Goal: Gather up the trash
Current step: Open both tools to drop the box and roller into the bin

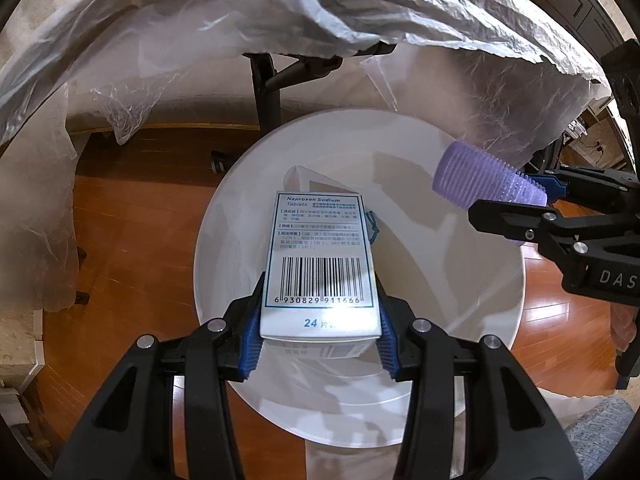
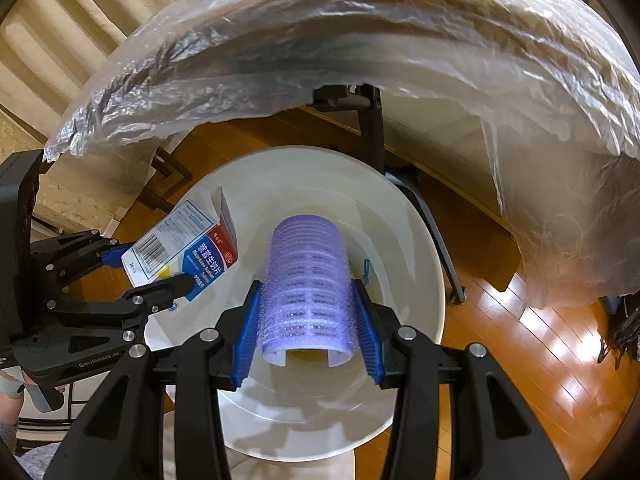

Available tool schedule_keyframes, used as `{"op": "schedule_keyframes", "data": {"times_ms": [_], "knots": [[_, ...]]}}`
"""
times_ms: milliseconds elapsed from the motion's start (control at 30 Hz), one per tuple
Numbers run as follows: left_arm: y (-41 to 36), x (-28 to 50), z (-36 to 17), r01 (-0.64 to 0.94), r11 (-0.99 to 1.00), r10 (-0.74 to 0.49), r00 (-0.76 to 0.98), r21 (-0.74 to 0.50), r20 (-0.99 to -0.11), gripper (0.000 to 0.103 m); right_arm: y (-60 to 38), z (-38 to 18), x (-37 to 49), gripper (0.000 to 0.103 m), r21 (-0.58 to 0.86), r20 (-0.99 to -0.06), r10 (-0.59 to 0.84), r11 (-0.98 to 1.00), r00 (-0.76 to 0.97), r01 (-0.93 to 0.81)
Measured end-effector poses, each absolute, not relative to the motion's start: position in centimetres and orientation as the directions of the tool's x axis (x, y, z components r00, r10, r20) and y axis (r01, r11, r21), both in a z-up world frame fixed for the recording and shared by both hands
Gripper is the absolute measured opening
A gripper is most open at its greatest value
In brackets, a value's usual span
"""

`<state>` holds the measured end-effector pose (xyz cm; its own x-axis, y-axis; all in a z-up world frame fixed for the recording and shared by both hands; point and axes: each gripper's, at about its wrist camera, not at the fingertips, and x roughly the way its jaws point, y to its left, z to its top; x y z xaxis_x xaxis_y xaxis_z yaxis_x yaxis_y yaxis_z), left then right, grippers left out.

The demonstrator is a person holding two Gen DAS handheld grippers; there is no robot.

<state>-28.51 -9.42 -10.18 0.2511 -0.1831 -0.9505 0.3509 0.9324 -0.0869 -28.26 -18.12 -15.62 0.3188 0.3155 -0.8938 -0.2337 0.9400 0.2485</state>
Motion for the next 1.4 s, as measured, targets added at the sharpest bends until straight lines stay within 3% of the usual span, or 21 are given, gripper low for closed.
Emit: {"op": "schedule_keyframes", "data": {"times_ms": [467, 500, 533, 600, 633, 667, 1067, 1400], "knots": [[-9.6, -28.3, -10.2, 0.345, 0.936, -0.166, 0.253, -0.072, -0.953, 0.047, -18.7, -15.9, -27.9, 0.043, 0.255, -0.897, 0.319, 0.939, 0.307, -0.231], [-9.6, -28.4, -10.1, 0.348, 0.935, -0.172, 0.263, -0.073, -0.949, 0.050, -18.7, -15.9, -27.9, 0.044, 0.256, -0.896, 0.320, 0.939, 0.307, -0.231], [-9.5, -28.4, -9.8, 0.347, 0.935, -0.179, 0.278, -0.075, -0.944, 0.066, -18.7, -15.8, -28.0, 0.044, 0.258, -0.894, 0.324, 0.937, 0.308, -0.236], [-9.4, -28.4, -9.3, 0.339, 0.937, -0.199, 0.301, -0.090, -0.933, 0.087, -18.7, -15.5, -28.1, 0.063, 0.240, -0.893, 0.311, 0.941, 0.325, -0.240], [-9.2, -28.4, -9.1, 0.334, 0.936, -0.217, 0.306, -0.109, -0.927, 0.087, -18.8, -15.3, -28.1, 0.080, 0.229, -0.894, 0.298, 0.945, 0.334, -0.232], [-9.1, -28.3, -8.8, 0.326, 0.938, -0.226, 0.307, -0.121, -0.924, 0.087, -19.0, -14.9, -28.2, 0.082, 0.226, -0.888, 0.292, 0.950, 0.355, -0.217], [-9.2, -27.6, -8.9, 0.298, 0.954, -0.108, 0.311, -0.011, -0.944, 0.087, -20.8, -14.2, -28.7, 0.088, 0.281, -0.866, 0.329, 0.943, 0.377, -0.177], [-8.7, -28.7, -7.7, 0.293, 0.952, -0.186, 0.322, -0.089, -0.928, 0.087, -20.7, -12.6, -29.7, 0.088, 0.268, -0.842, 0.322, 0.946, 0.433, -0.183]]}}
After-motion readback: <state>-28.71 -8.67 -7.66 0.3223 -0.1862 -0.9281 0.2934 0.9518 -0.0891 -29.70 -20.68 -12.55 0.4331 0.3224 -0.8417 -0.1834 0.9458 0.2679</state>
